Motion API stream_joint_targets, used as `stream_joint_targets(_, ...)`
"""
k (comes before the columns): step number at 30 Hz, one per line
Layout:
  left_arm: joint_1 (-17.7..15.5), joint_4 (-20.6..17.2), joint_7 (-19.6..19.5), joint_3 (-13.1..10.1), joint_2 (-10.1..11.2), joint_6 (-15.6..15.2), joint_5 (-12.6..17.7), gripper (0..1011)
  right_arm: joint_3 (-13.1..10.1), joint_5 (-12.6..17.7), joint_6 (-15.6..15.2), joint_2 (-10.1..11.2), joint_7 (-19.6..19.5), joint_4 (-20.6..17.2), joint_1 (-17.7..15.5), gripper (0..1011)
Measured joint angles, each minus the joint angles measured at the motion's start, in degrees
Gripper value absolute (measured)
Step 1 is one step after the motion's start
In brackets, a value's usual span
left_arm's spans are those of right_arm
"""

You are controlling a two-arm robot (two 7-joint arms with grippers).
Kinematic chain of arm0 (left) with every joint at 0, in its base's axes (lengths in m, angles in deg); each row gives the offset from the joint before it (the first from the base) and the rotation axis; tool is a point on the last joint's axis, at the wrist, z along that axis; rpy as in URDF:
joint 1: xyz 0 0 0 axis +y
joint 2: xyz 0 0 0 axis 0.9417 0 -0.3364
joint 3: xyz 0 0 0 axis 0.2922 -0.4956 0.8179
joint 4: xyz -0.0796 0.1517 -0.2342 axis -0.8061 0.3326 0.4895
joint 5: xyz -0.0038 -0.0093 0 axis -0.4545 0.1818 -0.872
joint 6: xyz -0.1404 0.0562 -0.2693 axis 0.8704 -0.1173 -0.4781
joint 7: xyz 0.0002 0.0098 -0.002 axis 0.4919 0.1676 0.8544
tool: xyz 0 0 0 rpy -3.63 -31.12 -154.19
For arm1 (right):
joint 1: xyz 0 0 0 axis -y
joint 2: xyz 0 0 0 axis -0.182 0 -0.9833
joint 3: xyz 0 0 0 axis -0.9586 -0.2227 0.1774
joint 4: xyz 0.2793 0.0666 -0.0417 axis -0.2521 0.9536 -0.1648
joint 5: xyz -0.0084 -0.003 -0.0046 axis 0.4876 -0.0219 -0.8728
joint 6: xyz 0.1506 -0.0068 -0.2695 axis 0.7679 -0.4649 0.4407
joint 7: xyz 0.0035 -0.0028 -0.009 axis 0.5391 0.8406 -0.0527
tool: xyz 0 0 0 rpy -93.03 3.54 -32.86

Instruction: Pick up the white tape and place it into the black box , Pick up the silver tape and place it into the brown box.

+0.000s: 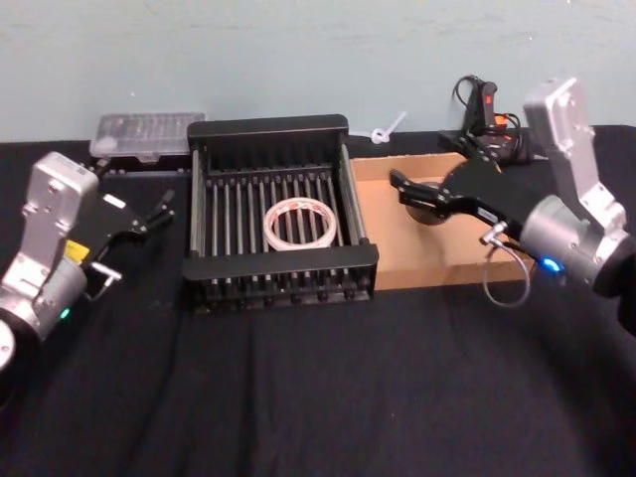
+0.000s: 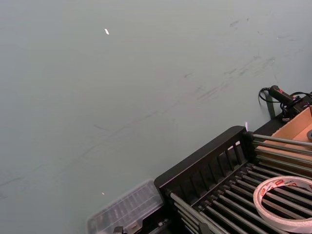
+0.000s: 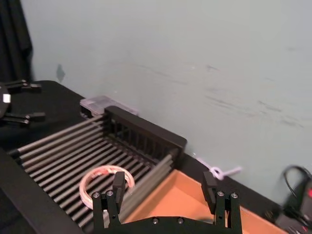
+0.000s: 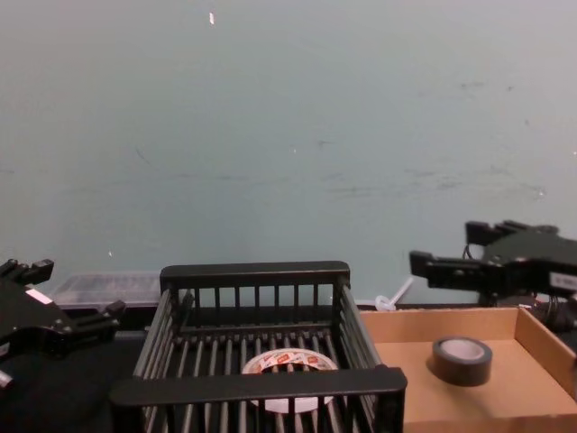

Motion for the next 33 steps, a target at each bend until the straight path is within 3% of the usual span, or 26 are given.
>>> stream_joint_targets(7,0.0,0.0,0.0,0.0,0.0,0.0,0.0,1002,-2.2,-0.7,0.9,0.3,-3.4,-1.0,-3.9,1002)
stream_joint_targets(15,0.0,0.0,0.0,0.0,0.0,0.0,0.0,1001,-4.4,-2.9,2.7,-0.9,-6.7,-0.1,-6.5,1002)
stream_joint_targets(33,0.0,0.0,0.0,0.0,0.0,0.0,0.0,1001,-6.0,-6.4,3.5,-3.4,-7.6,4.4,-6.2,1002)
